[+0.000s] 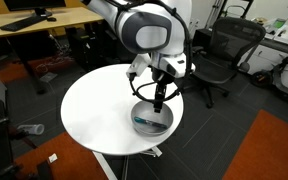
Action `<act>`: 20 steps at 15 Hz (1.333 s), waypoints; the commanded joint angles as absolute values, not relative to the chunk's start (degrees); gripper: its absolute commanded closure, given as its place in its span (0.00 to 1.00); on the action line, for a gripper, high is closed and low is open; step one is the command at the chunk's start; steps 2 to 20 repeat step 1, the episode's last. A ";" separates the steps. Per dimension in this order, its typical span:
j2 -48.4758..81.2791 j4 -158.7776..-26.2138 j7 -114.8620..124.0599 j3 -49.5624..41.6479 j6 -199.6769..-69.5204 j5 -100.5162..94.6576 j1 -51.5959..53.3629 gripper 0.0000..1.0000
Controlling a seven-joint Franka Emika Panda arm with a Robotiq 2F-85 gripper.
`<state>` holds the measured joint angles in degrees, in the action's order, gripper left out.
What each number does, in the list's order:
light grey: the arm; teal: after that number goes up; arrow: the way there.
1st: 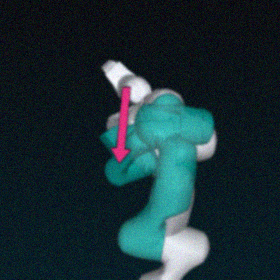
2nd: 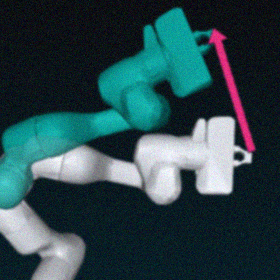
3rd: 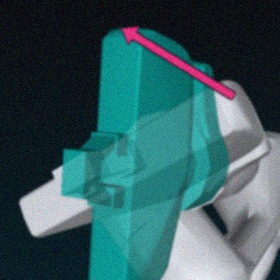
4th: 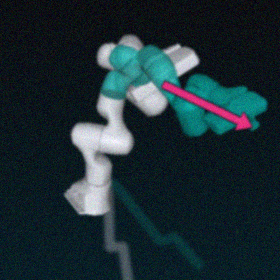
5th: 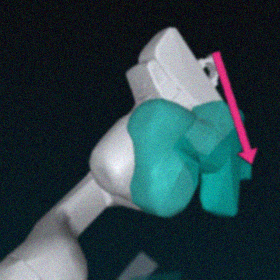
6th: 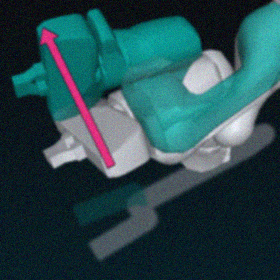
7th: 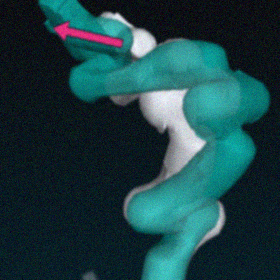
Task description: Place the green marker inside the grey bowl
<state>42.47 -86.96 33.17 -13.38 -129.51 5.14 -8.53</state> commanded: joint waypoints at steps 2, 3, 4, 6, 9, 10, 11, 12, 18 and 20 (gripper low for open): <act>42.62 -86.71 32.99 -13.60 -129.33 5.36 -8.43 0.00; 42.62 -86.71 32.99 -13.60 -129.33 5.36 -8.43 0.00; 42.62 -86.71 32.99 -13.60 -129.33 5.36 -8.43 0.00; 42.62 -86.71 32.99 -13.60 -129.33 5.36 -8.43 0.00; 42.62 -86.71 32.99 -13.60 -129.33 5.36 -8.43 0.00; 42.62 -86.71 32.99 -13.60 -129.33 5.36 -8.43 0.00; 42.62 -86.71 32.99 -13.60 -129.33 5.36 -8.43 0.00; 42.62 -86.71 32.99 -13.60 -129.33 5.36 -8.43 0.00; 42.62 -86.71 32.99 -13.60 -129.33 5.36 -8.43 0.00; 42.62 -86.71 32.99 -13.60 -129.33 5.36 -8.43 0.00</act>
